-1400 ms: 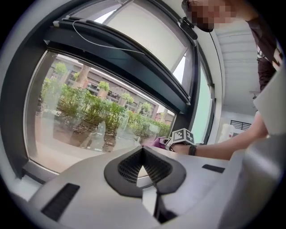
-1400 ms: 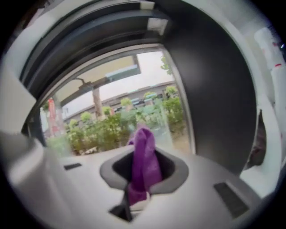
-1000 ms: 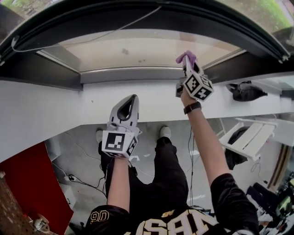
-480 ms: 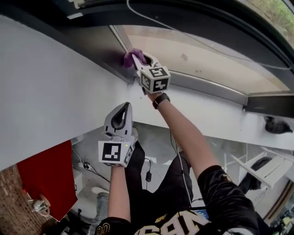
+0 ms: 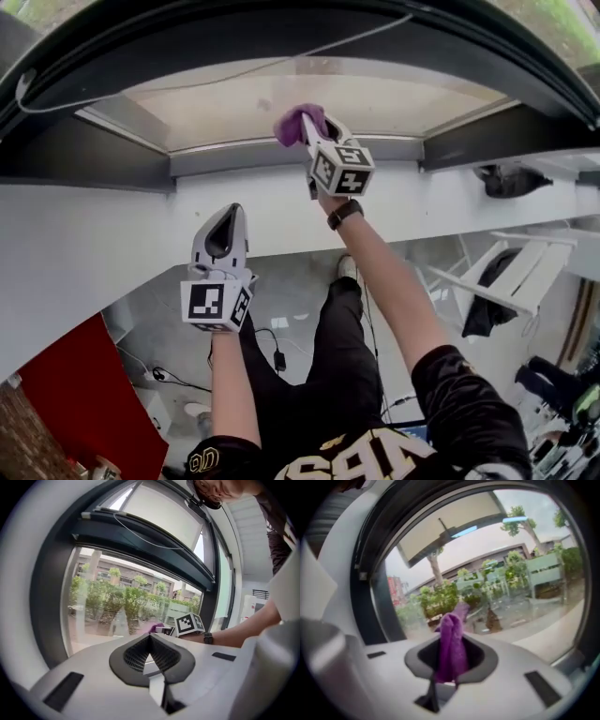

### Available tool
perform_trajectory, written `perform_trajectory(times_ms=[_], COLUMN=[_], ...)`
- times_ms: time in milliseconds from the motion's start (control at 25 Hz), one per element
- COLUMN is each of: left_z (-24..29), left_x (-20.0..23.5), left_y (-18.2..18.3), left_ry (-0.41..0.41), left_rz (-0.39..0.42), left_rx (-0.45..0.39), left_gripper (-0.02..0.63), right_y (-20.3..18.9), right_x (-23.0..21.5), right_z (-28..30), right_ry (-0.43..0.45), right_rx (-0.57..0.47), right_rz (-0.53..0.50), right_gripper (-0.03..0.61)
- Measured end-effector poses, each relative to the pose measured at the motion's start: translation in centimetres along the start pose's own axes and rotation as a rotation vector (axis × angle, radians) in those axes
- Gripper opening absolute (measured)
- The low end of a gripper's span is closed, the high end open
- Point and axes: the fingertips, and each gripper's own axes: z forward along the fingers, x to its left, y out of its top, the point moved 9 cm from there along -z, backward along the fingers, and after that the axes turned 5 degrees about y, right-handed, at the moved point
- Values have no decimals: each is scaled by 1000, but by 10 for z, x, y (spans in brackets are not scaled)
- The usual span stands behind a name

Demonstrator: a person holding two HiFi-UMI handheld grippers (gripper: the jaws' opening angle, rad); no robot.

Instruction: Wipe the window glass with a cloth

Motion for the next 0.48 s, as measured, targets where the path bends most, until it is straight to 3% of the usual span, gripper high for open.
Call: perform_trajectory(times_ms=[280, 480], left_z=[69, 73], left_x=[-106, -115], left_y=[-18, -12], left_ry=[-129, -124], left_rz=[-22, -8], left_rx=[-7, -33], left_gripper=[8, 8], right_y=[22, 32], right_x=[-243, -301], right_z=[-132, -170], right_ry=[-428, -599], right_rx=[-13, -79], right_rz=[165, 250], right_gripper=[80, 80])
